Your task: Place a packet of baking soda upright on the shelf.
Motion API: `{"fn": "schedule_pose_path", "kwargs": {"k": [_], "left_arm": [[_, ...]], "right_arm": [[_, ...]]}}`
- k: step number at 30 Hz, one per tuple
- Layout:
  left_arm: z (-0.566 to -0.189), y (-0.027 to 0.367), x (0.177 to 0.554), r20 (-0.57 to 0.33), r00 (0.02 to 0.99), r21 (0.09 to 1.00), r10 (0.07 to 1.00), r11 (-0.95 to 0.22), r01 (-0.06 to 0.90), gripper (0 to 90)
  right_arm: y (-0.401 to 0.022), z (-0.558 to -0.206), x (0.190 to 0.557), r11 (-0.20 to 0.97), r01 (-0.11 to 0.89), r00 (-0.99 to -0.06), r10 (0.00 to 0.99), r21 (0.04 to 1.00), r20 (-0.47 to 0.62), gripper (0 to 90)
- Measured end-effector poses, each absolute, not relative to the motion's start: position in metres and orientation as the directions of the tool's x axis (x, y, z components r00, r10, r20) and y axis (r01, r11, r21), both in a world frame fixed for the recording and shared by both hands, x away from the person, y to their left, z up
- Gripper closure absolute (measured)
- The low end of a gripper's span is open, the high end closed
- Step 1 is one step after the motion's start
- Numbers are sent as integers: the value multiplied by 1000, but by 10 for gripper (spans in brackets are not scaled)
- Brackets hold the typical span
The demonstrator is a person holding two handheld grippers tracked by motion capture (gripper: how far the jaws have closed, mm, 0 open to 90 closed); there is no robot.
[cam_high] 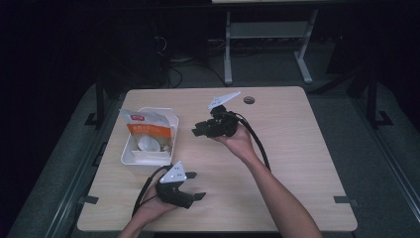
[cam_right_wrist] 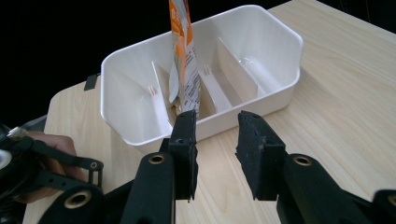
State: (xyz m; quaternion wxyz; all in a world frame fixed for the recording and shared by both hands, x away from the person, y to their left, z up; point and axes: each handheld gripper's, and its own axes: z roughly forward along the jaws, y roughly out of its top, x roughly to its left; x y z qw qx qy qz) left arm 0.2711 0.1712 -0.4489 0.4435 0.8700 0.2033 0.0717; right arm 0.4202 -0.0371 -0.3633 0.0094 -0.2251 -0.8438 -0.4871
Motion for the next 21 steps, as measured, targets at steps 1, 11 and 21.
{"fn": "schedule_pose_path", "kwargs": {"k": [1, 11, 21], "left_arm": [[-449, 171, 271, -55, 907, 801, 417, -524, 290, 244], [-449, 171, 272, -59, 905, 805, 421, -516, 293, 244], [-449, 172, 274, -62, 902, 804, 428, -514, 299, 244]], "right_arm": [[-37, -363, 420, 424, 389, -899, 371, 818, 235, 662], [-61, -357, 418, 412, 396, -890, 394, 821, 232, 610], [-83, -355, 416, 397, 418, -876, 413, 817, 248, 558]]}}
